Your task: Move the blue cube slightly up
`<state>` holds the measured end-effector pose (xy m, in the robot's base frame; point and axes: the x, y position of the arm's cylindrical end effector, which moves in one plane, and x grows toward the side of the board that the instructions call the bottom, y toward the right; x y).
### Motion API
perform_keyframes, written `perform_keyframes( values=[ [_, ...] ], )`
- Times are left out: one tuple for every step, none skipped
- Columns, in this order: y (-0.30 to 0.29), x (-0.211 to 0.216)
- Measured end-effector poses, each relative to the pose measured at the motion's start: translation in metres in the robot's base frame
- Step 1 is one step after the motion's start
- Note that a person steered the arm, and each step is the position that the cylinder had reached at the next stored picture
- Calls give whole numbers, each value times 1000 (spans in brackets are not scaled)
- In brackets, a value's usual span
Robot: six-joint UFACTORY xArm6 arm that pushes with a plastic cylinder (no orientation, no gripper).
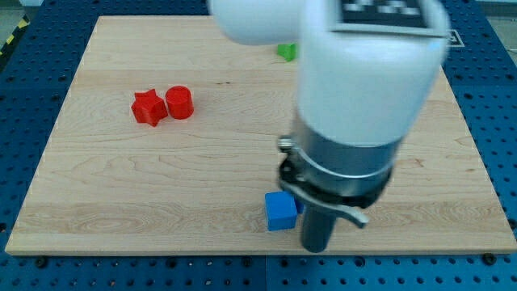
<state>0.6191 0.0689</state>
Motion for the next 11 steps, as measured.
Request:
perform_keyframes(
  values=[
    [7, -1],
    [-13, -12],
    [-34, -21],
    [-38, -21],
    [-41, -26],
    [-52, -23],
    [-62, -5],
    [-78, -5],
    [-84, -6],
    [-84, -9],
    [-84, -20]
  ],
)
